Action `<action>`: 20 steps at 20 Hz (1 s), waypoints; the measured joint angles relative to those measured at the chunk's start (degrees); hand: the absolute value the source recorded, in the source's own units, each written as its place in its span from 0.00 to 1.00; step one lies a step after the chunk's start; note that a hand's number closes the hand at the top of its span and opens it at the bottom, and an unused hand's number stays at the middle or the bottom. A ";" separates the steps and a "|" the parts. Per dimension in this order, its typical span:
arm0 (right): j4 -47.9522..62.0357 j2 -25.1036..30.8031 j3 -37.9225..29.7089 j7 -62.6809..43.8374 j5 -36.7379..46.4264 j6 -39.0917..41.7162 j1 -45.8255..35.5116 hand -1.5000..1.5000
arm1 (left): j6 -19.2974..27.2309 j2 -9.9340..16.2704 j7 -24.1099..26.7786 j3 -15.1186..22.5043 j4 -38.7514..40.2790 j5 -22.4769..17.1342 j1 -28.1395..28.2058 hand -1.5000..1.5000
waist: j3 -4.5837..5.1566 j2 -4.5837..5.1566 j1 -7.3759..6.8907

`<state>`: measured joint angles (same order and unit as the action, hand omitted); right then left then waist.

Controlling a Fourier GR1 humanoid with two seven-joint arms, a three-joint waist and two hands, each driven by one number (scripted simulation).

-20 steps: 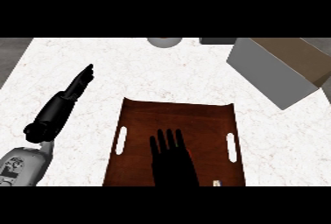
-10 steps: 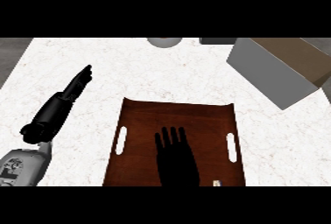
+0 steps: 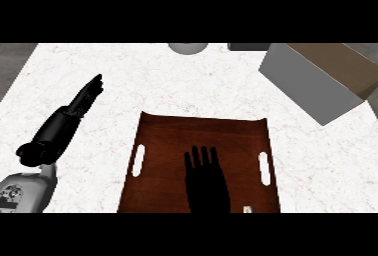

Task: Pick the bell pepper from the tray and place it in the cardboard box

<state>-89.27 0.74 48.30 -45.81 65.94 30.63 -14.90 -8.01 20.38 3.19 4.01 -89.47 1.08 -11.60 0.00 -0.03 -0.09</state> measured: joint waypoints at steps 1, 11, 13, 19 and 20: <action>1.95 -0.16 -0.50 0.08 -0.38 -0.85 -1.15 0.00 | -0.02 -0.38 0.18 -0.07 0.01 0.35 0.09 0.50 | 0.00 0.01 -0.06; 7.09 1.31 -2.60 8.99 2.16 -5.46 0.33 1.00 | -0.68 -3.56 -0.36 -1.00 -0.31 3.82 -0.05 0.50 | 0.01 0.02 0.01; 7.90 1.70 -2.12 11.66 2.92 -6.86 -0.33 1.00 | -1.50 -3.33 -0.53 -1.69 -0.06 3.54 -0.47 0.50 | 0.02 0.00 -0.01; 11.93 1.24 -2.48 17.36 6.80 -13.16 -3.21 1.00 | -2.94 -3.27 0.23 -3.21 0.80 3.74 -0.77 0.50 | 0.06 -0.06 -0.03; 12.02 1.24 -2.14 17.93 7.56 -14.32 -2.97 1.00 | -3.16 -3.44 0.02 -3.16 -0.33 3.62 0.08 0.50 | 0.07 -0.10 -0.07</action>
<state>-77.24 1.98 46.17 -27.88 73.50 16.31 -17.88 -11.17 16.95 3.21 0.85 -89.79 4.71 -11.52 0.06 -0.13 -0.16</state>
